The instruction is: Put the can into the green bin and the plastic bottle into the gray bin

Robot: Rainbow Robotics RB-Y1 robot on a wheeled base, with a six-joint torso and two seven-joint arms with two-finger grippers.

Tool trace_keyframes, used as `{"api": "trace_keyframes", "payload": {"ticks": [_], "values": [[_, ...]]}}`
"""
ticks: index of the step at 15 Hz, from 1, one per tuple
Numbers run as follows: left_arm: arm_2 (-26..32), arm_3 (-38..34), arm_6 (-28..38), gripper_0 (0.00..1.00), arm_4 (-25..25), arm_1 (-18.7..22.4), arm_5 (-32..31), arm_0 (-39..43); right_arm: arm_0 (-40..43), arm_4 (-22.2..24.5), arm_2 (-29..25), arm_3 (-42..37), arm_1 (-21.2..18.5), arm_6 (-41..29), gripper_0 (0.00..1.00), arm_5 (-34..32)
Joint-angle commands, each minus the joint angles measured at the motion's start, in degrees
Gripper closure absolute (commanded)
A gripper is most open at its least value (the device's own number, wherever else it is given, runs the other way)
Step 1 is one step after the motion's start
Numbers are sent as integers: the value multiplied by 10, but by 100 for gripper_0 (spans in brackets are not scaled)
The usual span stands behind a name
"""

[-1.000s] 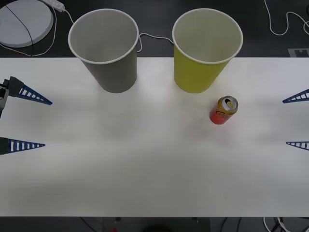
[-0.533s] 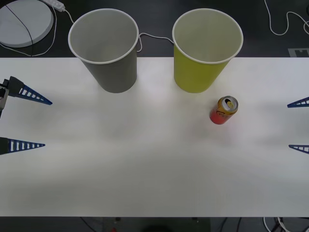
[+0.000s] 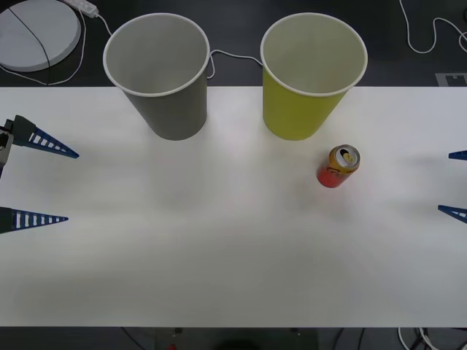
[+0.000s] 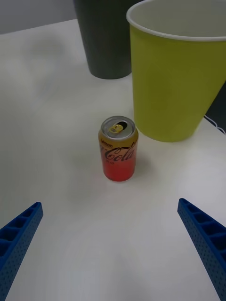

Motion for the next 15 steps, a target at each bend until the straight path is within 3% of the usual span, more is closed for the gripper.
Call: {"api": "trace_keyframes", "payload": {"ticks": [1, 4, 11, 15], "values": [[0, 0, 0, 0, 0, 0, 0, 0, 0, -15, 0, 39, 20, 13, 0, 16], [0, 0, 0, 0, 0, 0, 0, 0, -2, -23, 0, 68, 44, 35, 0, 27], [0, 0, 0, 0, 0, 0, 0, 0, -41, -31, 0, 181, 101, 170, 0, 37], [0, 0, 0, 0, 0, 0, 0, 0, -53, -35, 0, 207, 141, 183, 0, 49]]}}
